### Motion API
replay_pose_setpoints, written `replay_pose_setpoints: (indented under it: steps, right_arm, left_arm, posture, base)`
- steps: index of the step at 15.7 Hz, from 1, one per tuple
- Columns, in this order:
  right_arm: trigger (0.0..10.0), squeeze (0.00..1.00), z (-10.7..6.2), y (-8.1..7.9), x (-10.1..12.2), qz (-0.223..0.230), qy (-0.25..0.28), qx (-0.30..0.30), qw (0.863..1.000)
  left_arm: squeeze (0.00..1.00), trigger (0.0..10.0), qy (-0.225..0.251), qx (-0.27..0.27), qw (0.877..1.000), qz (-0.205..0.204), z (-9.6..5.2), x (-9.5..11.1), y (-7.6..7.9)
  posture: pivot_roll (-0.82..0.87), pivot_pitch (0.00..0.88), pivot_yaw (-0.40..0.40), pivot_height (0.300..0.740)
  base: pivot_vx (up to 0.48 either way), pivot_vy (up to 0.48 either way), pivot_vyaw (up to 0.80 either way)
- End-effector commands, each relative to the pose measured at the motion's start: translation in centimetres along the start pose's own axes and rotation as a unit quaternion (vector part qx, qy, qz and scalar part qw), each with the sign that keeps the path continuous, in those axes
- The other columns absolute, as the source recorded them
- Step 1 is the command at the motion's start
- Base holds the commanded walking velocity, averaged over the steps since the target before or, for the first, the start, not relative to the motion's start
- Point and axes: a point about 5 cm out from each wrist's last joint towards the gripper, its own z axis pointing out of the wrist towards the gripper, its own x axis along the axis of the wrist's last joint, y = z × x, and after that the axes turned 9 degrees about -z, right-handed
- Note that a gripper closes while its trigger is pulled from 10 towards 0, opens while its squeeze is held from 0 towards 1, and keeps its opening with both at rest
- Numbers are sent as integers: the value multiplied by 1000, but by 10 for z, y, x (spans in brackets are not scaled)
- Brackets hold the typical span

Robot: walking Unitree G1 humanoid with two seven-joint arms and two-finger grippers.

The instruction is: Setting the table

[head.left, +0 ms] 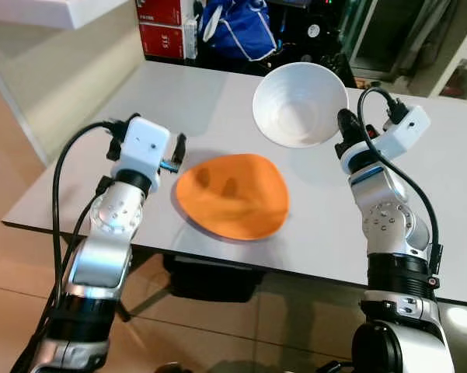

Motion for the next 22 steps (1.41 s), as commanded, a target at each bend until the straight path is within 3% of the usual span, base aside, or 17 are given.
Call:
replay_pose_setpoints:
  steps: [1, 3, 10, 16, 18, 20, 22]
  right_arm:
    - [10000, 0, 0, 4, -2, 10, -2, 0, 1000]
    - [10000, 0, -2, 4, -5, 15, -8, 2, 1000]
    - [10000, 0, 14, 7, -1, 3, -8, 4, 1000]
    - [10000, 0, 34, 24, -4, 51, -44, -17, 998]
    - [10000, 0, 37, 23, -3, 54, -46, -20, 997]
    - [10000, 0, 41, 22, -3, 56, -51, -20, 997]
    - [10000, 0, 42, 29, -5, 58, -67, -31, 996]
  left_arm:
    - [0, 10000, 6, -19, 1000, 23, -1, 3, 9]
    - [0, 10000, 6, -8, 1000, -5, -3, 4, 10]
    - [0, 10000, 21, -53, 998, -20, -4, 13, 13]
    - [0, 10000, 5, -79, 997, 4, -5, 14, 2]
    - [0, 10000, 2, -92, 996, -4, -7, 14, 1]
    - [0, 10000, 2, -120, 993, -9, -7, 14, 3]
    - [0, 10000, -2, -180, 984, -18, -17, 14, 17]
  posture:
    - [100, 0, -112, 740]
    - [99, 0, -107, 740]
    - [101, 0, -108, 740]
    - [58, 0, -48, 740]
    - [48, 0, -37, 740]
    - [36, 0, -34, 740]
    - [28, 0, -31, 740]
  base:
    - [0, 0, 0]
    - [0, 0, 0]
    - [0, 0, 0]
    - [0, 0, 0]
    - [0, 0, 0]
    - [0, 0, 0]
    - [0, 0, 0]
